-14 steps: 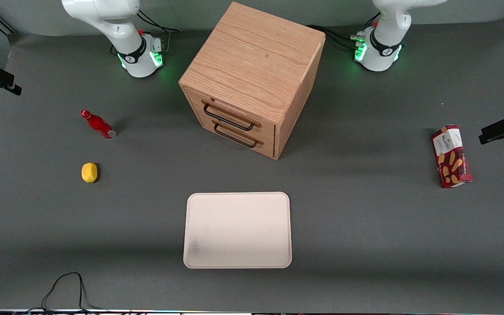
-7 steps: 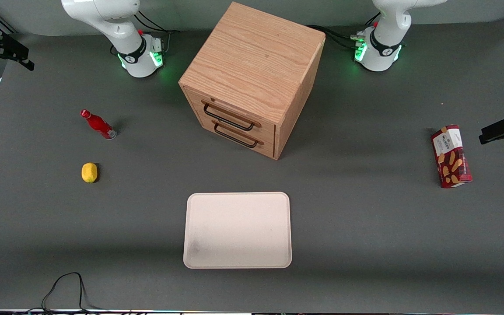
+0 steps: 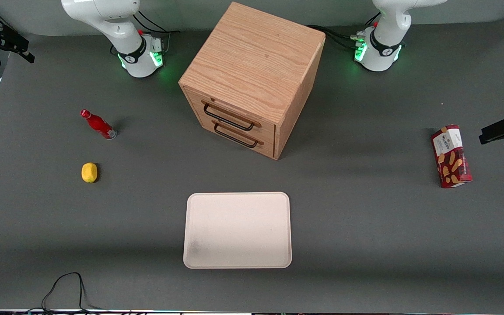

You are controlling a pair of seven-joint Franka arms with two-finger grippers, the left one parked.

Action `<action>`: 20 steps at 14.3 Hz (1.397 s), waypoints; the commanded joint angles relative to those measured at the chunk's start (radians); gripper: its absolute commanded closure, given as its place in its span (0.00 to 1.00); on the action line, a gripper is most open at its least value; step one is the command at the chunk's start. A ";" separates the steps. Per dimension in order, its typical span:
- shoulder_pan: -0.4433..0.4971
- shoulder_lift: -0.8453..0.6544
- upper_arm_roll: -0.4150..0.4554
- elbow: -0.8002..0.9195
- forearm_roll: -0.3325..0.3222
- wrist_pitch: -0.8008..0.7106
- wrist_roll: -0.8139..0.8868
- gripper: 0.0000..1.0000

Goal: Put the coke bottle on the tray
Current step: 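Move the right gripper above the red bottle lying on the table, then lower the open right gripper around the red bottle's body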

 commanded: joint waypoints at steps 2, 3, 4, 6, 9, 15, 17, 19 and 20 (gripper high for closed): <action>0.018 -0.031 -0.006 -0.040 -0.026 0.022 -0.014 0.00; 0.018 -0.032 -0.006 -0.055 -0.026 0.028 -0.014 0.00; 0.018 -0.034 -0.006 -0.071 -0.026 0.048 -0.014 0.00; 0.019 -0.028 -0.006 -0.117 -0.026 0.111 -0.014 0.00; 0.019 0.006 -0.006 -0.209 -0.026 0.246 -0.011 0.00; 0.019 0.038 -0.009 -0.405 -0.025 0.503 -0.005 0.00; 0.018 0.052 -0.015 -0.434 -0.025 0.545 -0.007 0.00; 0.019 0.067 -0.037 -0.468 -0.026 0.589 -0.013 0.00; 0.019 0.081 -0.048 -0.483 -0.026 0.623 -0.016 0.00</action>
